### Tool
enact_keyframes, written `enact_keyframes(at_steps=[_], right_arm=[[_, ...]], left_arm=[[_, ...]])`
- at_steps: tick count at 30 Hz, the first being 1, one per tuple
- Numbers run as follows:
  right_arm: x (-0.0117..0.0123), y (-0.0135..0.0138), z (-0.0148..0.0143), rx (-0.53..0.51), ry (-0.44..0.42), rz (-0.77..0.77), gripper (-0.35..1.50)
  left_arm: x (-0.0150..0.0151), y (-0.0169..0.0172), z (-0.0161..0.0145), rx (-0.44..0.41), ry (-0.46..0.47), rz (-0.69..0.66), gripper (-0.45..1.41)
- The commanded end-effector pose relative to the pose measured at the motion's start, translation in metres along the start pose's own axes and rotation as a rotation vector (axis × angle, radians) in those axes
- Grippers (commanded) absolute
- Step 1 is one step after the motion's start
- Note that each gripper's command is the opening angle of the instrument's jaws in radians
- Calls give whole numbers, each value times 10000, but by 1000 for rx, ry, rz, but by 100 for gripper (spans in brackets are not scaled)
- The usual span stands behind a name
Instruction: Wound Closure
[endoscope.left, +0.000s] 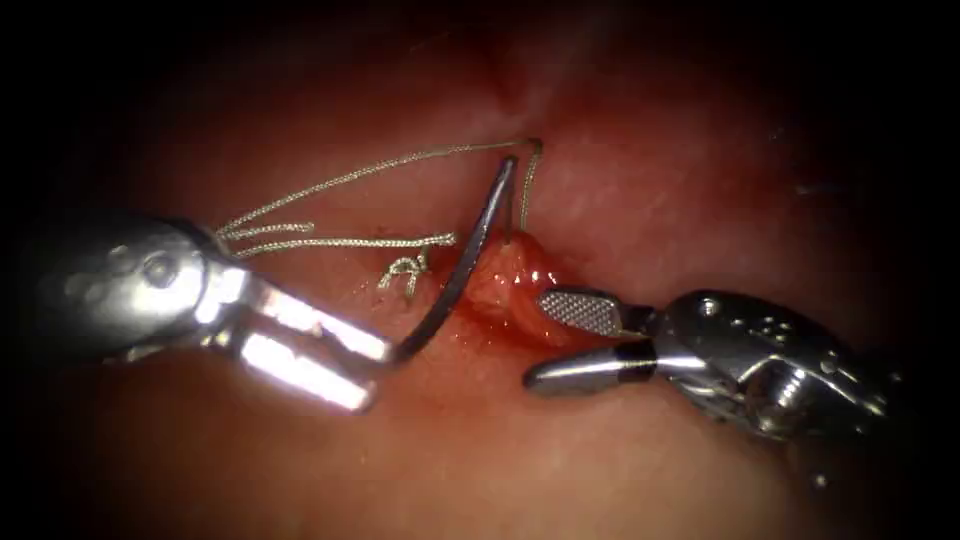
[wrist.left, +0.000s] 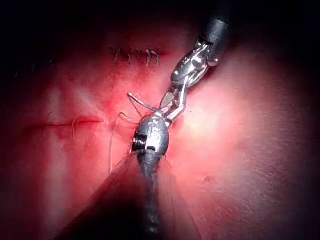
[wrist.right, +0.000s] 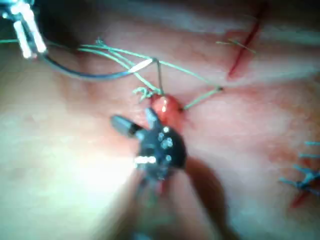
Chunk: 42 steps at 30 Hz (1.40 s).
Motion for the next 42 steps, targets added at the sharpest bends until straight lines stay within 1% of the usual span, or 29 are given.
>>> enact_keyframes(at_steps=[1,2,3,5,7,9,10,12,13,14,16,17,18,19,22,24,25,27,31,32,33,35,38,42], right_arm=[[-3,1,7,4,0,3,98],[-3,-3,5,26,6,19,98],[-2,-4,4,33,10,18,98],[-1,-6,4,41,10,23,96],[-1,-6,4,41,10,23,96],[-1,-5,3,44,9,23,94],[0,-3,2,44,15,24,94],[4,0,1,47,30,49,96],[8,3,0,34,42,105,96],[10,5,-1,21,48,160,91],[10,7,-3,11,53,221,76],[10,7,-4,13,52,250,71],[10,6,-4,13,52,268,71],[10,4,-3,14,52,292,71],[10,0,-2,15,52,328,71],[11,-3,-3,24,47,400,72],[11,-3,-3,26,45,418,72],[13,-2,-2,31,43,473,72],[17,4,0,62,19,580,74],[17,4,0,62,19,580,74],[19,10,-3,65,13,586,76],[19,13,-5,69,9,596,76],[21,20,-10,81,-2,600,76],[26,22,-8,87,2,608,76]], left_arm=[[-4,-4,6,1,3,-1,-45],[10,-28,-5,97,48,34,-45],[15,-35,-8,124,54,42,-45],[35,-55,-17,204,80,83,-45],[46,-63,-20,242,98,89,-45],[55,-65,-19,251,116,88,-45],[58,-61,-14,247,120,90,-45],[50,-49,-4,242,123,103,-45],[37,-35,5,228,116,122,-45],[26,-26,10,221,110,118,-45],[7,-12,18,212,99,110,-45],[-17,5,28,202,92,109,-45],[-28,12,32,202,89,108,-45],[-50,21,43,197,75,119,-45],[-67,24,58,190,49,129,-45],[-70,24,71,182,20,128,-45],[-70,26,73,179,8,140,-45],[-67,30,76,174,-29,192,-45],[-67,34,82,194,-110,278,-45],[-67,34,82,194,-110,278,-45],[-70,35,85,200,-136,303,-45],[-73,36,88,206,-158,327,-45],[-81,39,100,211,-198,380,-45],[-86,42,108,212,-214,389,-45]])
